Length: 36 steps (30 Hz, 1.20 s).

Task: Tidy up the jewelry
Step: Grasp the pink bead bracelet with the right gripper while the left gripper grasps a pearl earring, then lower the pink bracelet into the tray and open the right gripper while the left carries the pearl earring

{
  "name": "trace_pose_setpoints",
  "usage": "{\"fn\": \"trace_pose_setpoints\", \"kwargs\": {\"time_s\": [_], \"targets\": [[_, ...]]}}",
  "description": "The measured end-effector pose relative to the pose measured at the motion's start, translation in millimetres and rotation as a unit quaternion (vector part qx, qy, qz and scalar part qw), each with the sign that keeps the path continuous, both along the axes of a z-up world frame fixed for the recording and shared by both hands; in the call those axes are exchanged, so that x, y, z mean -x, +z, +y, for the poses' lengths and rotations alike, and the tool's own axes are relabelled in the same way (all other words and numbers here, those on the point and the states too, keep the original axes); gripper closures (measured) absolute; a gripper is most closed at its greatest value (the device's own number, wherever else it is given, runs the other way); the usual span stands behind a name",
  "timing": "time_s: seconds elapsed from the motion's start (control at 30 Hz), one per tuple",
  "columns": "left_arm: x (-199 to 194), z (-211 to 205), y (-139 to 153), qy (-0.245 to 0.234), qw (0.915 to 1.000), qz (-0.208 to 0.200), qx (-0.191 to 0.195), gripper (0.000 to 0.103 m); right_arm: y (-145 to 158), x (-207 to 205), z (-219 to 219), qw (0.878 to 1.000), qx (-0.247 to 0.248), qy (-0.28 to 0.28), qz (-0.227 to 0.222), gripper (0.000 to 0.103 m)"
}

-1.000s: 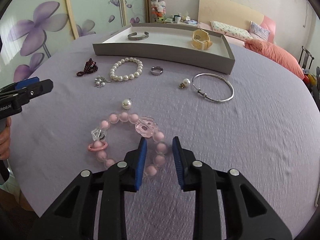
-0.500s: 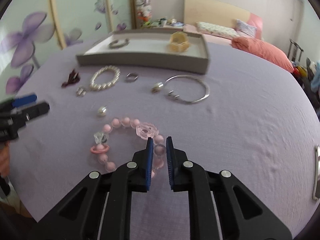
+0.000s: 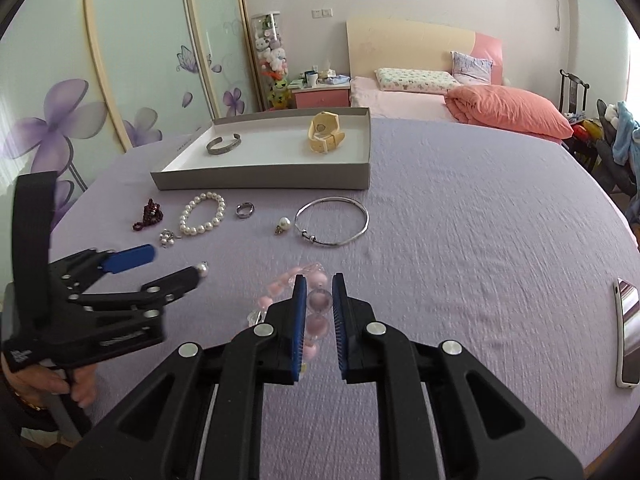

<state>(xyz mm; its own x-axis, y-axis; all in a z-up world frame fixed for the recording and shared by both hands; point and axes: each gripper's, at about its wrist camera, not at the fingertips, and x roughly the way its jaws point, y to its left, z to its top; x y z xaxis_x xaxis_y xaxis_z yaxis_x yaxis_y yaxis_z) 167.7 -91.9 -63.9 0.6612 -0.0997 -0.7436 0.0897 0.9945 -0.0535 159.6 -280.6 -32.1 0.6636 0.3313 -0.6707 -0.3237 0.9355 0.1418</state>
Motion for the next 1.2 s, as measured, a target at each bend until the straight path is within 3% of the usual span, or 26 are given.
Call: {"fn": "trace_pose_setpoints", "kwargs": {"time_s": [0.3, 0.43, 0.83, 1.2], "targets": [[-19, -20, -13, 0.01, 0.9995, 0.027, -0.013, 0.061, -9, -3, -10, 1.0, -0.013, -0.005, 0.019, 0.089], [-20, -20, -14, 0.019, 0.999, 0.03, -0.027, 0.089, -8, -3, -12, 1.0, -0.021, -0.003, 0.022, 0.089], [1, 22, -8, 0.033, 0.9989, 0.027, -0.017, 0.09, 9, -5, 0, 0.999, -0.033, 0.018, 0.007, 0.089], [13, 86, 15, 0.088, 0.9957, 0.006, -0.027, 0.09, 40, -9, 26, 0.998, -0.042, 0.045, -0.025, 0.09]]}}
